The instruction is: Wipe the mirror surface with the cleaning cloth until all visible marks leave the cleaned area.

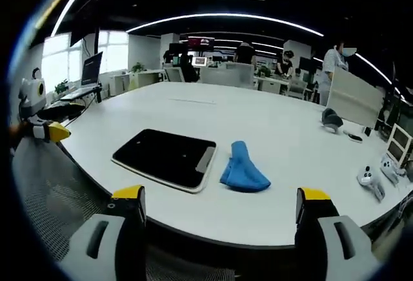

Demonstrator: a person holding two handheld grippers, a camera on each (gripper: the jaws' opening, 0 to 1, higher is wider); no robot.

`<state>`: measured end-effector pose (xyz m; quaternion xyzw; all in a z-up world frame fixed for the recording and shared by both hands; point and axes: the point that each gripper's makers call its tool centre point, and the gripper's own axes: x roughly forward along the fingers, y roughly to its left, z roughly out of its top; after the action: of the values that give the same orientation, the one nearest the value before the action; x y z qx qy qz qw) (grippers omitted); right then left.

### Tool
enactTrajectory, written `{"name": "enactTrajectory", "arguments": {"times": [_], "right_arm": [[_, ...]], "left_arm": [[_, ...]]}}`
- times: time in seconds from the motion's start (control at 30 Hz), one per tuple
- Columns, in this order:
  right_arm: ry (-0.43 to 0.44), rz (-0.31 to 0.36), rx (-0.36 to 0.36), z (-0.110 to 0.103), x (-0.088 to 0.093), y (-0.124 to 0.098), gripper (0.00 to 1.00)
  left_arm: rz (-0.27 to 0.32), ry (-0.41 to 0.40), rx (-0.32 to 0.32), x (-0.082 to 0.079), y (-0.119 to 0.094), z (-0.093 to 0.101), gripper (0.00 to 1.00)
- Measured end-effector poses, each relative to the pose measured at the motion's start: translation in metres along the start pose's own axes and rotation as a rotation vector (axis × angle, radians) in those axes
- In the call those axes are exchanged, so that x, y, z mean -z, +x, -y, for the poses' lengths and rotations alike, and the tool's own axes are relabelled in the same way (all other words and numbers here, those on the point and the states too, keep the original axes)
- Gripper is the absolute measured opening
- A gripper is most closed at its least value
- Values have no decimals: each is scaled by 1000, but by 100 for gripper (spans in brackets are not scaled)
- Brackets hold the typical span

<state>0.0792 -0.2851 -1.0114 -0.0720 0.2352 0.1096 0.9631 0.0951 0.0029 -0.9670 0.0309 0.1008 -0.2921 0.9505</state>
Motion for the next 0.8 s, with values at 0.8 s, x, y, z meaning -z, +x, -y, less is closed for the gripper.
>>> {"name": "enactTrajectory", "arguments": {"times": [0.8], "right_arm": [[36, 29, 25, 5, -3, -2, 94]], "left_arm": [[-19, -47, 32, 6, -2, 2, 99]]}}
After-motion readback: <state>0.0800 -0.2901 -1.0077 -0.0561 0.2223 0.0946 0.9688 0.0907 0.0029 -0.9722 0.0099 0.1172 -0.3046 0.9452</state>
